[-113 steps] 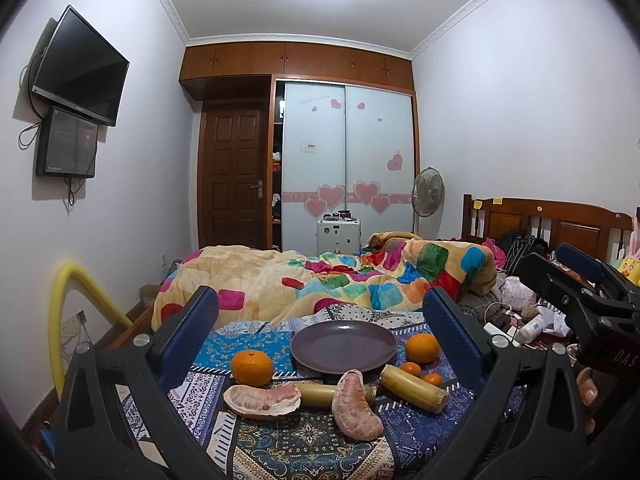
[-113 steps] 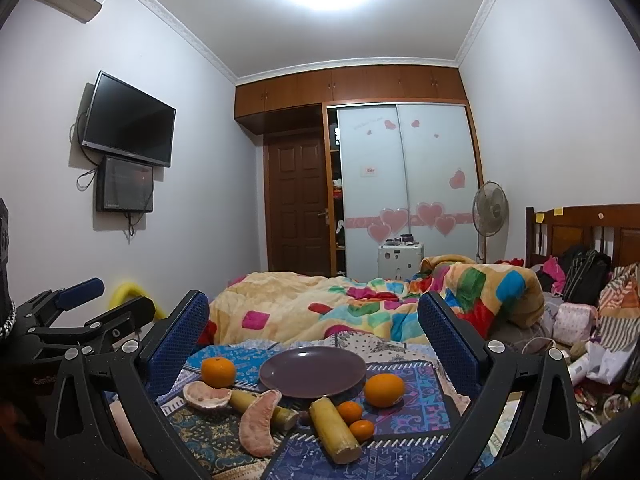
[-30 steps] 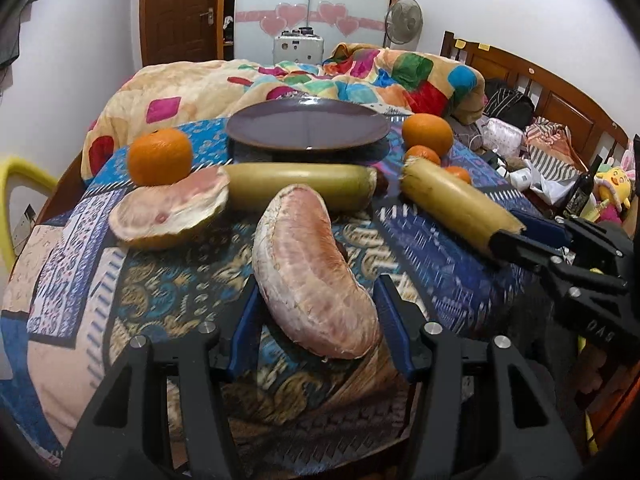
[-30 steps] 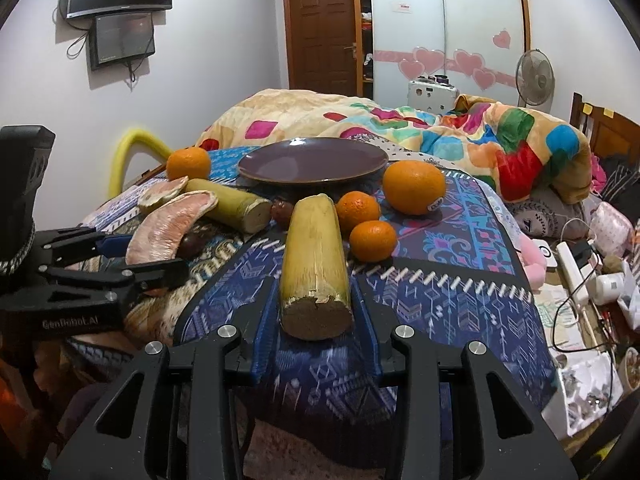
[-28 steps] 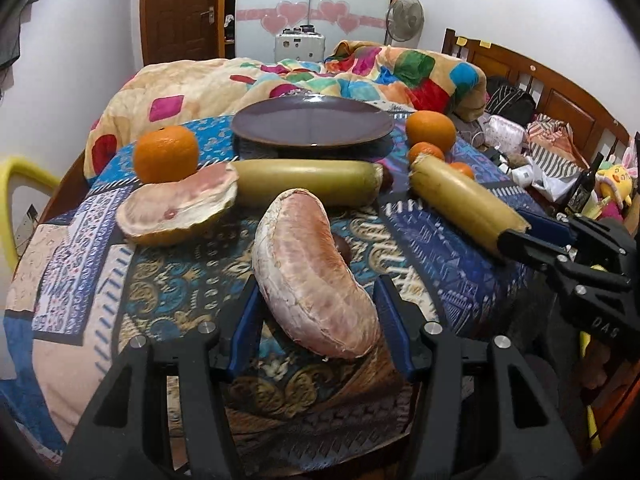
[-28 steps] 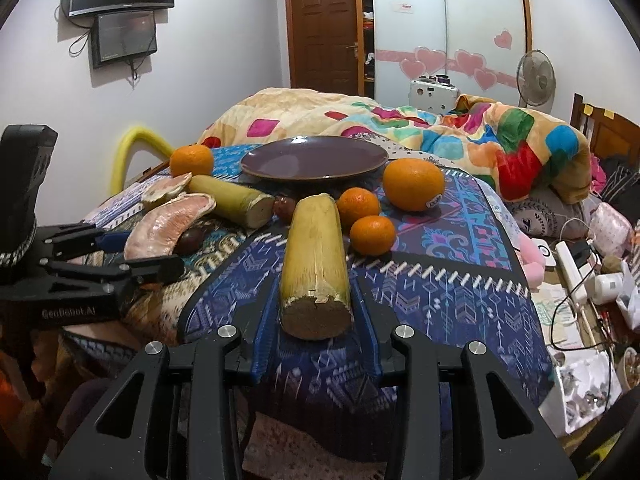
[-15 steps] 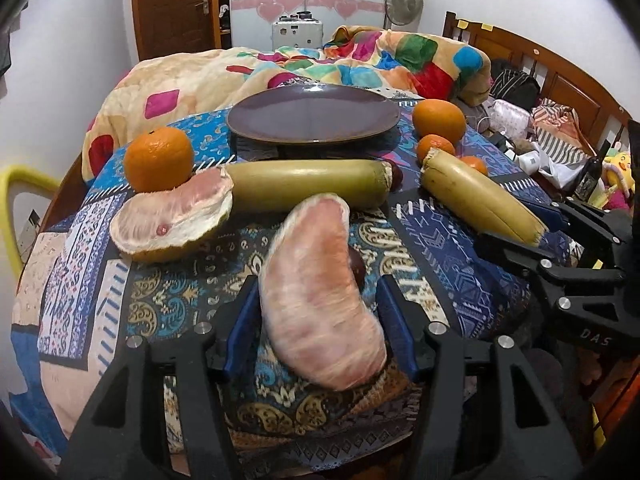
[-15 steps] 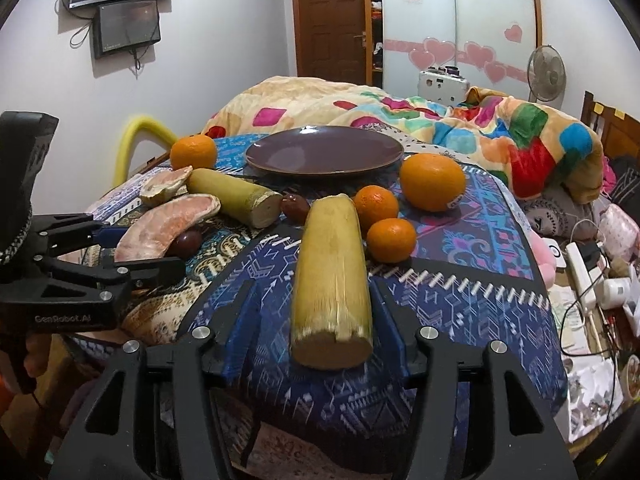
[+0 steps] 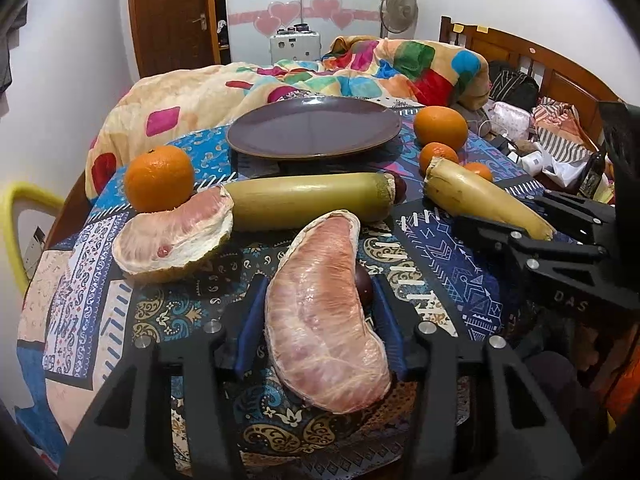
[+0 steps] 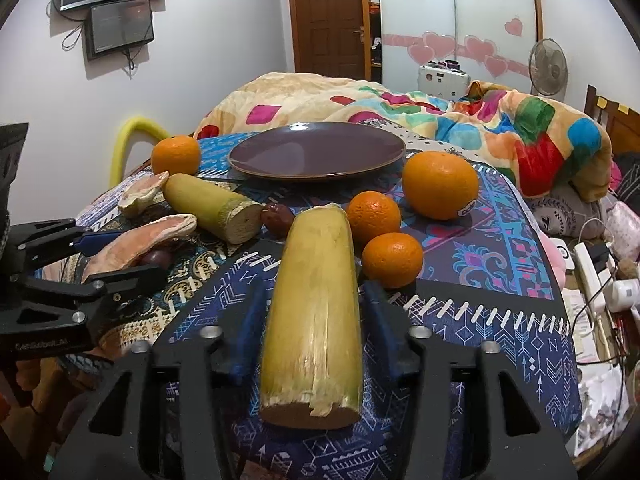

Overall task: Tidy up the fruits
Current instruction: 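Close left tool on pomelo segment while right tool closes on yellow cylinder, then lift pomelo segment with left tool while right tool carries cylinder toward plate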

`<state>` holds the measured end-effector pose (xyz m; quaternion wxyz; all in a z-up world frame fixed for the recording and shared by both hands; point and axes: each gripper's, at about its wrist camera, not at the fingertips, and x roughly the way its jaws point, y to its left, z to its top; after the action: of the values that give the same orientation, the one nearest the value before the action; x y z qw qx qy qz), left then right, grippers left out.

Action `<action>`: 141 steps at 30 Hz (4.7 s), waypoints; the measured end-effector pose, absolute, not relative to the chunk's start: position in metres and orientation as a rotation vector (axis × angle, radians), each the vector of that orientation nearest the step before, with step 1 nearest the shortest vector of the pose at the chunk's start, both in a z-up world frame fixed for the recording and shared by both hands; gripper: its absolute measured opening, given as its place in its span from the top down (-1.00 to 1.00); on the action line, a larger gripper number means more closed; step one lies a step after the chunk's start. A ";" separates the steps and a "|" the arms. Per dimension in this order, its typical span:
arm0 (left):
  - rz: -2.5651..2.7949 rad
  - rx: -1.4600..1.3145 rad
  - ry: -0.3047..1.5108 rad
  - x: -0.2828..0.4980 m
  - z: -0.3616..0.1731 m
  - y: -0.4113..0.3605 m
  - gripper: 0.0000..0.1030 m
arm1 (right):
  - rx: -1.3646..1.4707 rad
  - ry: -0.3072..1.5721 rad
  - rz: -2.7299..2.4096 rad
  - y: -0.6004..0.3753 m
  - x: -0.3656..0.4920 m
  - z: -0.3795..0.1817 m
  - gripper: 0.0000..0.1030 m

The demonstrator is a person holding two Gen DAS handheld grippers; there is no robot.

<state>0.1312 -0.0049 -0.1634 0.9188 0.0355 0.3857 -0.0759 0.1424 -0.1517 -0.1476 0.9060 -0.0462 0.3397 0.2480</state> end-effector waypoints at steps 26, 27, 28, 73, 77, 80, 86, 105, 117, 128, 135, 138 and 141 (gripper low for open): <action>-0.162 0.033 0.818 0.113 -0.154 0.004 -0.03 | -0.107 0.698 0.509 -0.156 0.129 -0.145 0.31; -0.163 0.027 0.816 0.112 -0.154 0.006 0.01 | -0.107 0.698 0.510 -0.156 0.129 -0.145 0.31; -0.170 0.016 0.805 0.110 -0.153 0.007 0.06 | -0.108 0.697 0.510 -0.155 0.128 -0.145 0.31; -0.120 0.058 0.646 0.172 -0.087 0.027 0.86 | -0.087 0.526 0.488 -0.158 0.163 -0.092 0.31; -0.103 0.052 0.702 0.165 -0.102 0.035 0.35 | -0.092 0.546 0.493 -0.158 0.162 -0.098 0.31; -0.100 0.057 0.735 0.153 -0.113 0.039 0.25 | -0.093 0.559 0.495 -0.159 0.161 -0.101 0.31; -0.134 0.021 0.802 0.136 -0.135 0.037 0.16 | -0.093 0.576 0.496 -0.160 0.157 -0.106 0.31; -0.082 -0.073 0.835 0.171 -0.148 0.025 0.10 | -0.093 0.587 0.500 -0.165 0.152 -0.112 0.31; -0.078 -0.114 0.804 0.172 -0.146 0.033 0.16 | -0.109 0.576 0.504 -0.161 0.151 -0.110 0.31; -0.100 -0.080 0.715 0.170 -0.113 0.030 0.28 | -0.108 0.527 0.482 -0.160 0.159 -0.094 0.31; -0.134 -0.058 0.685 0.186 -0.100 0.026 0.59 | -0.110 0.495 0.471 -0.157 0.170 -0.083 0.31; -0.137 -0.051 0.679 0.192 -0.099 0.026 0.60 | -0.109 0.488 0.470 -0.155 0.176 -0.081 0.31; -0.142 -0.045 0.677 0.198 -0.098 0.026 0.60 | -0.116 0.485 0.466 -0.153 0.180 -0.081 0.31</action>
<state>0.1982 0.0258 -0.0983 0.9404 -0.0220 0.3320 -0.0698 0.1805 -0.1534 -0.0807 0.9423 -0.0568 0.2380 0.2286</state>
